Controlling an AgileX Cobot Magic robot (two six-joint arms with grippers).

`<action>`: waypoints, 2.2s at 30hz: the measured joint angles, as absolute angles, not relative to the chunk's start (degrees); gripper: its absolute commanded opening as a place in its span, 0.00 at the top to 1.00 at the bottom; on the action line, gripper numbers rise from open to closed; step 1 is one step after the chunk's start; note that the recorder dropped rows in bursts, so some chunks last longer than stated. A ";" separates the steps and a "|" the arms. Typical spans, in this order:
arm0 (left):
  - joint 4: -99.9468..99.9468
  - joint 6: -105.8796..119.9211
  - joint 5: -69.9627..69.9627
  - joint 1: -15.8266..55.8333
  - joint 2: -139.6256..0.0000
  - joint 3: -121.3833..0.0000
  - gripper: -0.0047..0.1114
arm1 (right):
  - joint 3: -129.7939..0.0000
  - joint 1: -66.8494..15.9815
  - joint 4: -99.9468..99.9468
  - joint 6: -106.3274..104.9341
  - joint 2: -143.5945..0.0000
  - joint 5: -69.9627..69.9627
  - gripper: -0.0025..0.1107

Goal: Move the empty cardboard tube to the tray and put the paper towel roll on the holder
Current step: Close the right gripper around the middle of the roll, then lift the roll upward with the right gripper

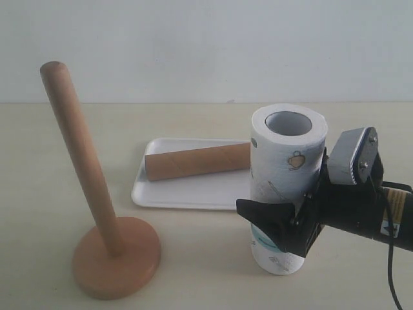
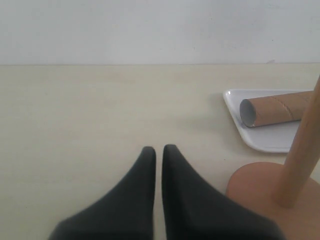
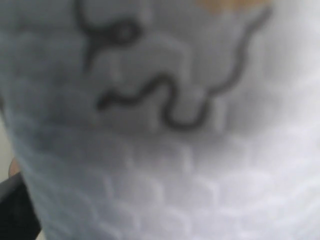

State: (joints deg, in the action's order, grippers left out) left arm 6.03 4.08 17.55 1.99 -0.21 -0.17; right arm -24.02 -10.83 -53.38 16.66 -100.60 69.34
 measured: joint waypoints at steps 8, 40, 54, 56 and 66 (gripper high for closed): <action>6.03 4.08 17.55 1.99 -0.21 -0.17 0.92 | -24.02 -10.83 -53.38 16.77 -100.60 69.34 0.06; 6.03 4.08 17.55 1.99 -0.21 -0.17 0.92 | -24.02 -10.92 -46.37 18.06 -100.63 69.34 0.06; 6.03 4.08 17.55 1.99 -0.21 -0.17 0.92 | -24.02 -10.92 -44.70 19.13 -100.63 69.81 0.77; 6.03 4.08 17.55 1.99 -0.21 -0.17 0.92 | -24.02 -10.92 -44.97 19.71 -100.63 69.81 0.95; 6.03 4.08 17.55 1.99 -0.21 -0.17 0.92 | -24.07 -10.92 -45.74 25.42 -100.63 70.14 0.98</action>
State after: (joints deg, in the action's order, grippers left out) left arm 6.03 4.08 17.55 1.99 -0.21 -0.17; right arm -24.07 -10.92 -45.74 25.42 -100.63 70.14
